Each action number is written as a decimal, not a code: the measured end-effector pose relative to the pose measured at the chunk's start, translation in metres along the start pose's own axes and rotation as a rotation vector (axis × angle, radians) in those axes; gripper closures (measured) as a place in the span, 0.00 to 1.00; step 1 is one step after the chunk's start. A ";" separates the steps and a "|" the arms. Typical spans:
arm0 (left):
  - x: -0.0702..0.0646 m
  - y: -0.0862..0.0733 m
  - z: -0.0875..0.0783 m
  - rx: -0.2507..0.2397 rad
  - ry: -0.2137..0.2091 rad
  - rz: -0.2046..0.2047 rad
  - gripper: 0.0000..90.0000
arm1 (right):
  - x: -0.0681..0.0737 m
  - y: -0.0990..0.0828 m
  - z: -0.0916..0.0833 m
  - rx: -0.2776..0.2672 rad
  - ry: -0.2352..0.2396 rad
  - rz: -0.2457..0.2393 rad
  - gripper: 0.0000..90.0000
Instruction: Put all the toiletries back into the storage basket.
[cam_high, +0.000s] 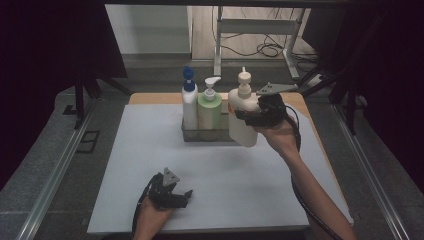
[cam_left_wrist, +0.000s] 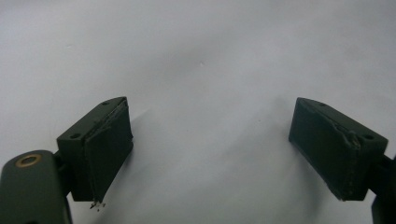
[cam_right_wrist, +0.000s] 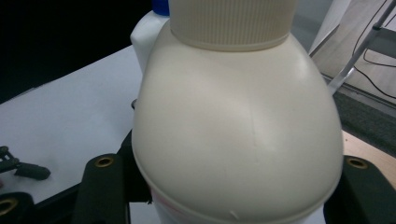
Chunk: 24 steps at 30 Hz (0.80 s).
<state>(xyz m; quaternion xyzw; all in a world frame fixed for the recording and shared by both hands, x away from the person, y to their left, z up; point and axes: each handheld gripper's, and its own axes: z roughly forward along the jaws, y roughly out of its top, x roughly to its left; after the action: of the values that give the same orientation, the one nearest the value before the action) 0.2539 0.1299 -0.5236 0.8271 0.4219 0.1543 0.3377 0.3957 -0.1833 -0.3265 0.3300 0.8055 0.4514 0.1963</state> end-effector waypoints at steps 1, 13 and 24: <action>0.000 0.000 0.000 0.000 0.000 0.000 0.14 | -0.001 0.001 0.001 -0.002 -0.003 0.003 0.43; 0.000 0.000 0.000 0.000 0.001 0.000 0.15 | -0.012 0.011 0.016 -0.023 -0.038 0.033 0.43; 0.000 0.000 0.000 -0.002 0.001 0.000 0.15 | -0.019 0.017 0.029 -0.024 -0.068 0.055 0.43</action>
<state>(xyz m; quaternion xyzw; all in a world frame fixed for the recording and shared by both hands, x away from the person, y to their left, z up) 0.2540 0.1298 -0.5238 0.8268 0.4219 0.1552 0.3382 0.4325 -0.1732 -0.3268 0.3649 0.7834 0.4549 0.2150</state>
